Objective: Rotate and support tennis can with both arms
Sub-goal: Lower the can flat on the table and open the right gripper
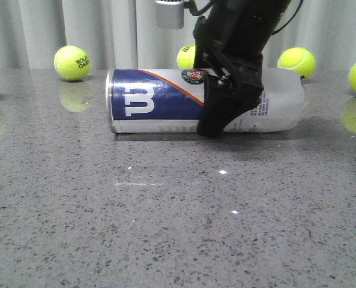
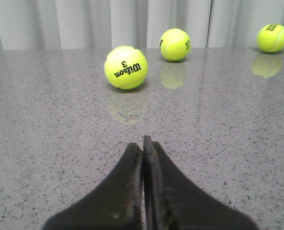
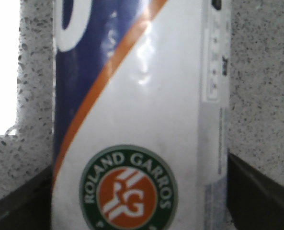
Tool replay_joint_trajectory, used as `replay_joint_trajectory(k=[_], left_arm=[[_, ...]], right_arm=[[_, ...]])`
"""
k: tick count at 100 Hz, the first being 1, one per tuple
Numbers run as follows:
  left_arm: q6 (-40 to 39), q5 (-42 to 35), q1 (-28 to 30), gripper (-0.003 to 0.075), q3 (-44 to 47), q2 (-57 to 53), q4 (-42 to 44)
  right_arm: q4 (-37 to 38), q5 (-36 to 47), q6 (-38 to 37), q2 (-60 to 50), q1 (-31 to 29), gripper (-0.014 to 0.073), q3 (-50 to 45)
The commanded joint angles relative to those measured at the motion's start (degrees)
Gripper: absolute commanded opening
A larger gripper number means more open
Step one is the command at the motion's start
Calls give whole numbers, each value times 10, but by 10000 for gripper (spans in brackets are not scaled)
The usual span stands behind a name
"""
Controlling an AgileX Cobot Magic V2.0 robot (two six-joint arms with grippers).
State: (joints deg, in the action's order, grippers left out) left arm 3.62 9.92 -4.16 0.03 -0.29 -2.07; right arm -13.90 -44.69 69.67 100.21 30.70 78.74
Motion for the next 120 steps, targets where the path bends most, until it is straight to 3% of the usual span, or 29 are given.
replay_joint_trajectory(k=[1,60,80,89,110,120], left_arm=[[-5,-43,-3,-18,26,-20,0],[-5,-43,-3,-19,26,-20,0],[-5,-43,-3,-19,26,-20,0],[-5,-43,-3,-19,26,-20,0],[-5,-43,-3,-19,26,-20,0],[-5,-43,-3,-19,26,-20,0]], right_arm=[[-10,15,8,-25,-2,643,20],[-10,9,9,-79,-2,643,20],[-10,-41,8,-133,-2,626,20],[-10,-75,3,-159,-2,495,20],[-10,-123,-79,-211,-2,-74,20],[-10,-170,-117,-232,-2,-60,20]])
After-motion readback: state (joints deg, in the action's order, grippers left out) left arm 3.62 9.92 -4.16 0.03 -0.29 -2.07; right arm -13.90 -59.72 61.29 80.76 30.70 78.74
